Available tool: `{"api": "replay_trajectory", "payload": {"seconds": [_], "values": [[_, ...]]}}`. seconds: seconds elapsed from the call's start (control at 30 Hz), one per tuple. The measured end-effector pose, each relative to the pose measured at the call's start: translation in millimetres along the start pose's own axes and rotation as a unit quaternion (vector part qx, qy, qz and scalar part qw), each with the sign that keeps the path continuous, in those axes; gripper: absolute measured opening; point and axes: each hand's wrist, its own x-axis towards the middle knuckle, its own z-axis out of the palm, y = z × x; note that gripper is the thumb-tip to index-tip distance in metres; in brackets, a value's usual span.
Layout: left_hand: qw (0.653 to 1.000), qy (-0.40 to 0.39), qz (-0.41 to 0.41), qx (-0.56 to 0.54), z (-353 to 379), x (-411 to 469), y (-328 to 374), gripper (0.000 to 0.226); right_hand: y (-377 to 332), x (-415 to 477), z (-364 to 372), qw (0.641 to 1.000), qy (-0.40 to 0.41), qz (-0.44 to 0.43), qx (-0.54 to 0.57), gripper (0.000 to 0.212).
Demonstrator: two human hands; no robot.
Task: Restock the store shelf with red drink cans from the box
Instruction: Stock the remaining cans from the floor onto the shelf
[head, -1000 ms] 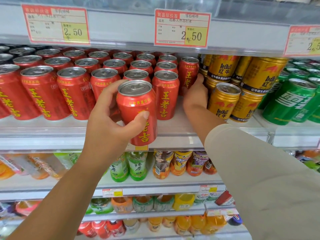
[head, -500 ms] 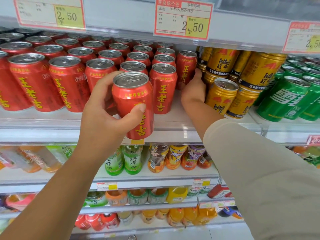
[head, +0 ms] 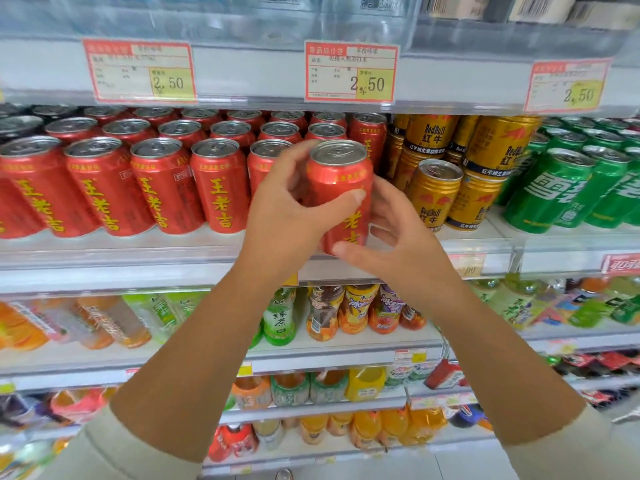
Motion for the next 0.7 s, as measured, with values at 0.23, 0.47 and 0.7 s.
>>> {"api": "replay_trajectory", "payload": {"seconds": [0.23, 0.47, 0.7], "values": [[0.990, -0.105, -0.013, 0.094, 7, 2, -5, 0.079, 9, 10, -2, 0.979, 0.206, -0.005, -0.012, 0.073], [0.902, -0.051, 0.081, 0.421, -63, -22, -55, 0.044, 33, 47, -11, 0.962, 0.244, 0.046, -0.111, 0.081], [0.868, -0.018, 0.172, 0.466, -69, -24, -75, 0.033, 44, 75, 0, 0.963, 0.210, 0.066, -0.158, 0.085]]}}
